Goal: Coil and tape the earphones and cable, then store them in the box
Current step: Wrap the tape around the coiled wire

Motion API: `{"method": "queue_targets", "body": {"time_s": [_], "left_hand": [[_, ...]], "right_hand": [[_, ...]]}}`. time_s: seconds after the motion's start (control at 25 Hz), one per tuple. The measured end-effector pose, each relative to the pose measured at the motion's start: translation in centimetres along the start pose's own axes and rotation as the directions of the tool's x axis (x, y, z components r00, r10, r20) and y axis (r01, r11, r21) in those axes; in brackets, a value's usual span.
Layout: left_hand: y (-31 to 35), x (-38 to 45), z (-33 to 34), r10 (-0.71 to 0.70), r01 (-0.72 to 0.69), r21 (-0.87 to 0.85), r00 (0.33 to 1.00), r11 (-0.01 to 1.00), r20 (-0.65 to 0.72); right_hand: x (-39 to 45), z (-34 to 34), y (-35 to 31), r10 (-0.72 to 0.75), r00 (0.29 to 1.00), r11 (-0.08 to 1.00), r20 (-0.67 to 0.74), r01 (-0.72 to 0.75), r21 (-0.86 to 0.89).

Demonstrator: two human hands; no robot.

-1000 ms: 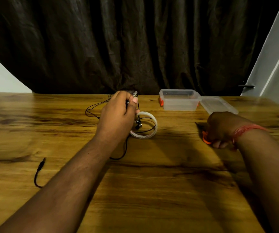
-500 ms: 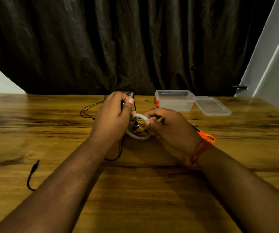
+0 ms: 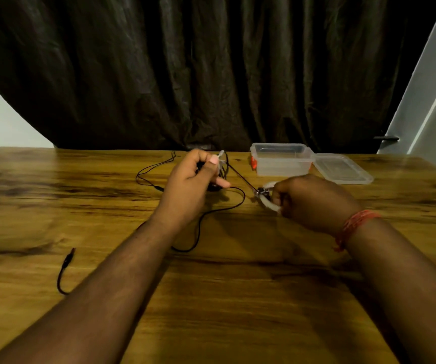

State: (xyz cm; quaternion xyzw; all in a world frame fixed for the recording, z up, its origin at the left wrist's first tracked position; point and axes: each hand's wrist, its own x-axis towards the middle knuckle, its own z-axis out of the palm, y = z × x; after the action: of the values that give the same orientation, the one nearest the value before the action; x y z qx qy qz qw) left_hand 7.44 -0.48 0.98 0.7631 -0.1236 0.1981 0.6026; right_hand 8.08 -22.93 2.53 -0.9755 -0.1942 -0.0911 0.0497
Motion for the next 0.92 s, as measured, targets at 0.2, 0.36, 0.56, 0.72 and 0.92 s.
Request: {"method": "queue_targets", "body": {"time_s": [0.2,0.36,0.56,0.72,0.92], "left_hand": [[-0.2,0.1,0.1,-0.039,0.039,-0.013,0.999,0.999,0.016],[-0.4,0.2,-0.1,-0.054,0.053,-0.039,0.998,0.998,-0.021],[-0.4,0.1,-0.1,-0.043,0.044,-0.081,0.999,0.996,0.004],[-0.1,0.0,0.0,-0.008,0.015,-0.074,0.996,0.997,0.093],[0.3,-0.8,1.0,0.001,0.016,-0.088,0.980,0.996,0.198]], "right_hand": [[-0.3,-0.8,0.7,0.007,0.998,0.999,0.070,-0.003,-0.050],[-0.3,-1.4,2.0,0.120,0.984,0.991,0.129,-0.112,-0.066],[-0.4,-0.8,1.3,0.084,0.954,0.994,0.288,-0.059,-0.094],[-0.3,-1.3,-0.5,0.004,0.997,0.946,-0.082,0.023,0.323],[-0.6,-0.8,-4.2,-0.038,0.950,0.593,-0.309,0.271,0.758]]}}
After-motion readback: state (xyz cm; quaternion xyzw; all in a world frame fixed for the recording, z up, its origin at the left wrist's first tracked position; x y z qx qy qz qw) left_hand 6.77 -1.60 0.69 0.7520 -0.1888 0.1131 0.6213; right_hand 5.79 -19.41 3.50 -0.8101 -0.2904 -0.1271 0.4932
